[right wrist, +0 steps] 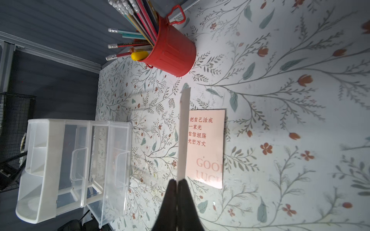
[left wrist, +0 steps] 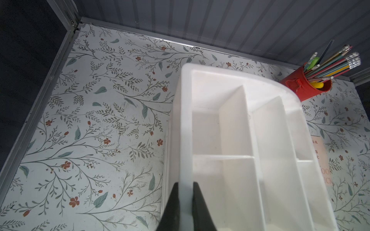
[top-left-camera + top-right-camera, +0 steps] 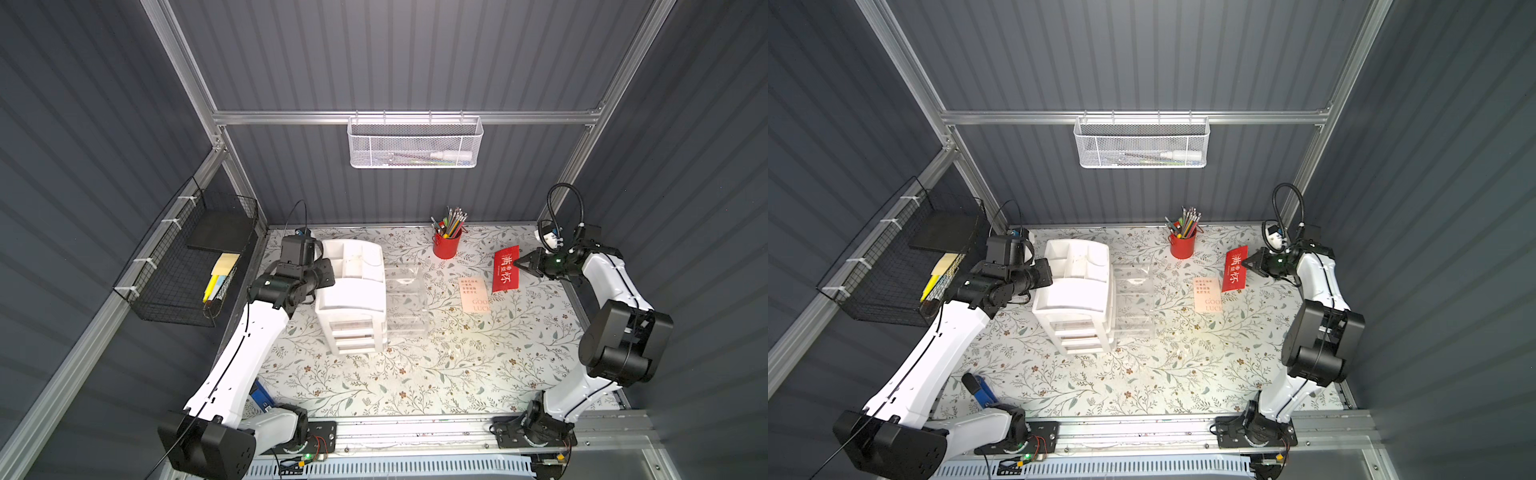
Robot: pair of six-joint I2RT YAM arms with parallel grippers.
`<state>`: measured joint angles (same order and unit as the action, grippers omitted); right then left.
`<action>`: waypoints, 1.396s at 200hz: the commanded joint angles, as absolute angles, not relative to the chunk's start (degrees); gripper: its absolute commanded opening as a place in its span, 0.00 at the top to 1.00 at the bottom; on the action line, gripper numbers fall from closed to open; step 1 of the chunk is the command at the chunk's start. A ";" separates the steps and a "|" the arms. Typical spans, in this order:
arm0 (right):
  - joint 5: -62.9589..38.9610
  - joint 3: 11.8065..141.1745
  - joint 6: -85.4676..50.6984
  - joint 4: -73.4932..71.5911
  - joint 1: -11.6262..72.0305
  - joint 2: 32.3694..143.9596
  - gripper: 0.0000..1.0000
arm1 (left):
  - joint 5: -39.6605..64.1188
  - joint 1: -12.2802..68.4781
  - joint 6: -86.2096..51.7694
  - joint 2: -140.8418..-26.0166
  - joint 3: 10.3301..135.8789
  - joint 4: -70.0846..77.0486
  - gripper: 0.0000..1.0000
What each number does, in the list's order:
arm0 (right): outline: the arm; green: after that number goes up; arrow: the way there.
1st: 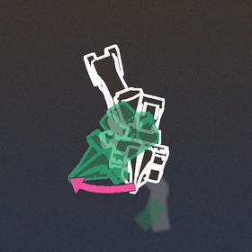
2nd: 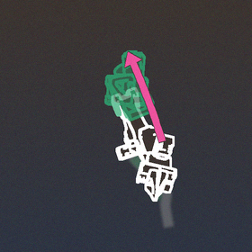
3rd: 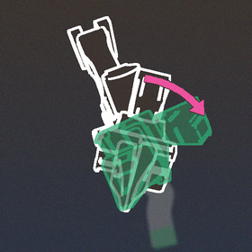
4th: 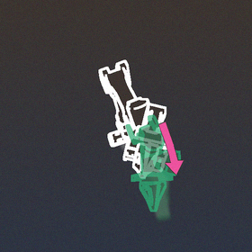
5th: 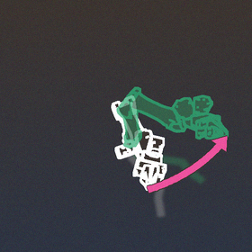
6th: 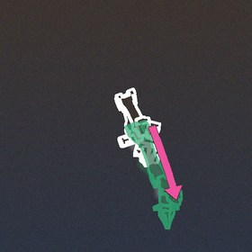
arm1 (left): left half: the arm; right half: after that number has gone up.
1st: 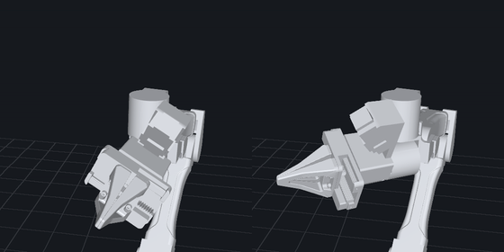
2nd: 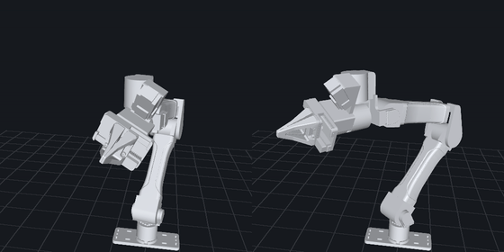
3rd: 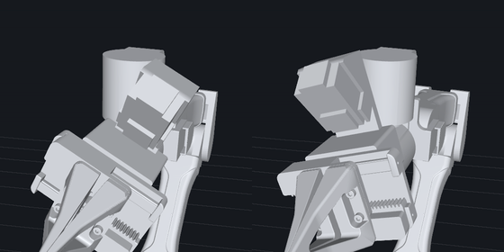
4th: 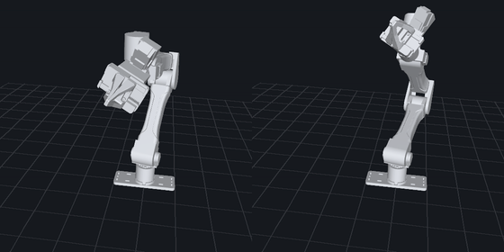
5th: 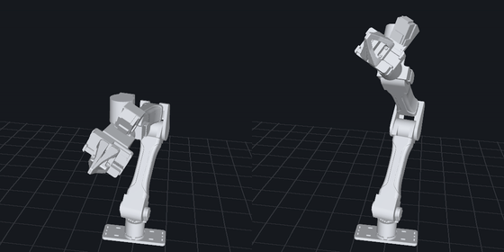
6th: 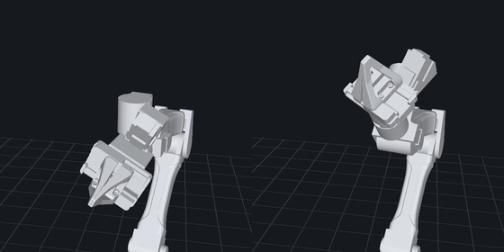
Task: Take the postcards out of the drawer
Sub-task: Place the postcard at the center of the board.
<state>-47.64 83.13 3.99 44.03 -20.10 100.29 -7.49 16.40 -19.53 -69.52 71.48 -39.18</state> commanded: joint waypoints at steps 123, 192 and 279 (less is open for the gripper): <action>-46.45 98.15 25.06 65.48 -22.88 119.75 0.99 | -8.08 16.35 -18.35 -72.95 68.91 -41.18 1.00; -42.80 98.51 23.65 66.16 -21.01 122.56 0.98 | -8.08 16.35 -18.02 -72.91 68.91 -41.22 1.00; -39.86 98.44 20.63 64.78 -21.01 124.59 0.92 | -8.06 16.35 -17.93 -73.04 69.17 -41.22 1.00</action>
